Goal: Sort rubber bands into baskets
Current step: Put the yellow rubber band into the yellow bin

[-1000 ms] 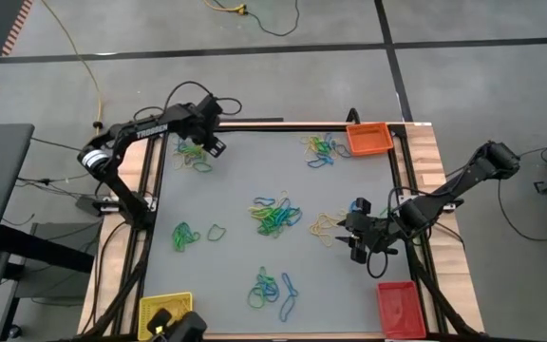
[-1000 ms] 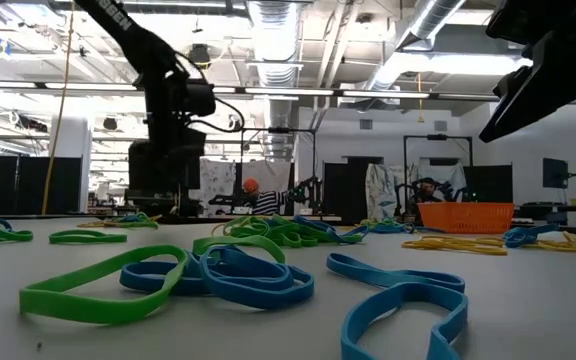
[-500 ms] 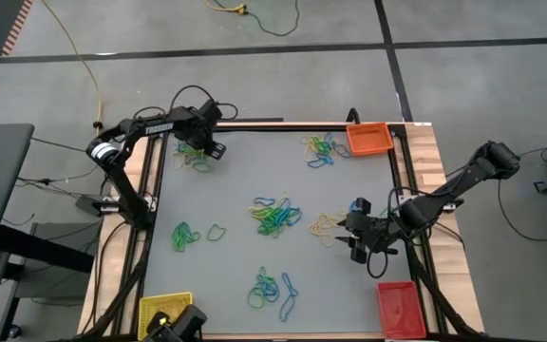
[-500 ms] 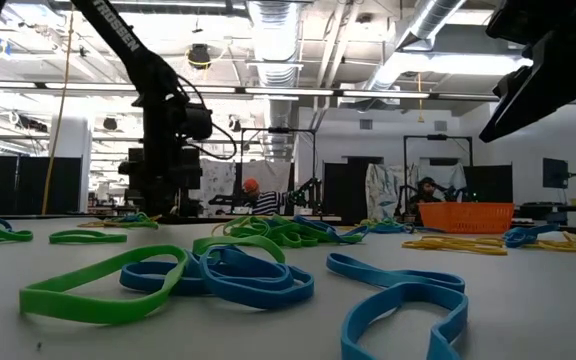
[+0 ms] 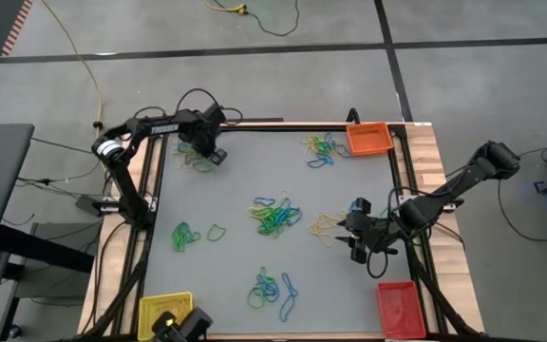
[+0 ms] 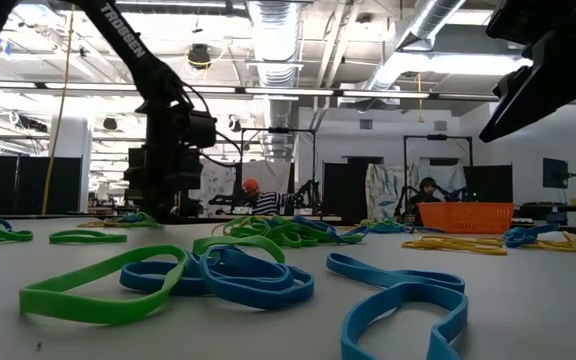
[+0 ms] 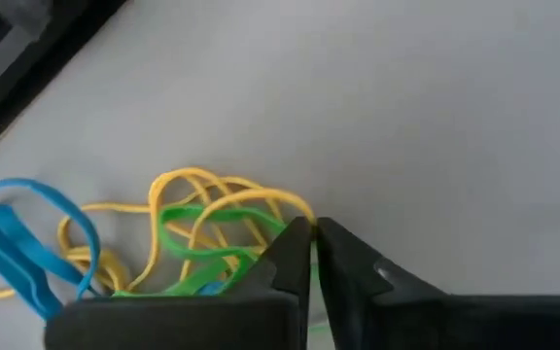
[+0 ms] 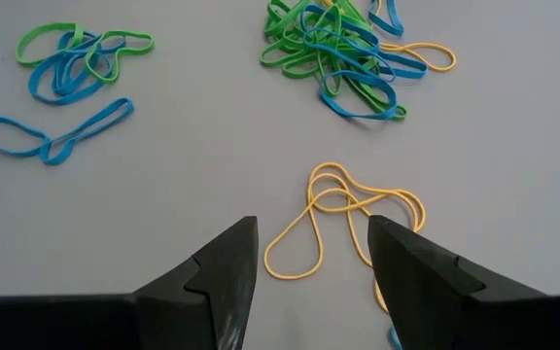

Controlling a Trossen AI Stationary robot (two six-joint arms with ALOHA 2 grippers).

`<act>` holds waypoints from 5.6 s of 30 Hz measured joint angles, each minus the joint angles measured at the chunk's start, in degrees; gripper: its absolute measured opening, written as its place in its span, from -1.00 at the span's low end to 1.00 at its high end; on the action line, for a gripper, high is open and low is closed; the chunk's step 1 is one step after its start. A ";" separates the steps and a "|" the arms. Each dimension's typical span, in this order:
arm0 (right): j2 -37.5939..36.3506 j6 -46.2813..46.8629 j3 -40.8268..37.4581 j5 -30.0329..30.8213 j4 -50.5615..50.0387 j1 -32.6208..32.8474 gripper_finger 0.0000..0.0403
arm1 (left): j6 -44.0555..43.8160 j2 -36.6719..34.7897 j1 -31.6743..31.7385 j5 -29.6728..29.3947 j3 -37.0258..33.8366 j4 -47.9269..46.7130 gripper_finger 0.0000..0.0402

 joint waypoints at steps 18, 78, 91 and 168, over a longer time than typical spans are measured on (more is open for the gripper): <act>-0.02 0.00 0.00 0.00 -0.01 0.00 0.11 | 0.62 -7.02 -10.33 -6.24 9.32 -13.17 -1.00; -0.02 0.00 0.00 0.00 -0.01 0.00 0.11 | -62.87 -32.88 -95.84 7.57 15.45 -38.03 -1.00; -0.02 0.00 0.00 0.00 -0.01 0.02 0.11 | -72.85 -22.86 -109.60 7.55 15.45 -29.46 -1.00; 0.00 0.00 0.00 0.00 -0.01 0.02 0.11 | -24.50 -1.62 -61.69 -36.27 13.22 -10.86 -0.17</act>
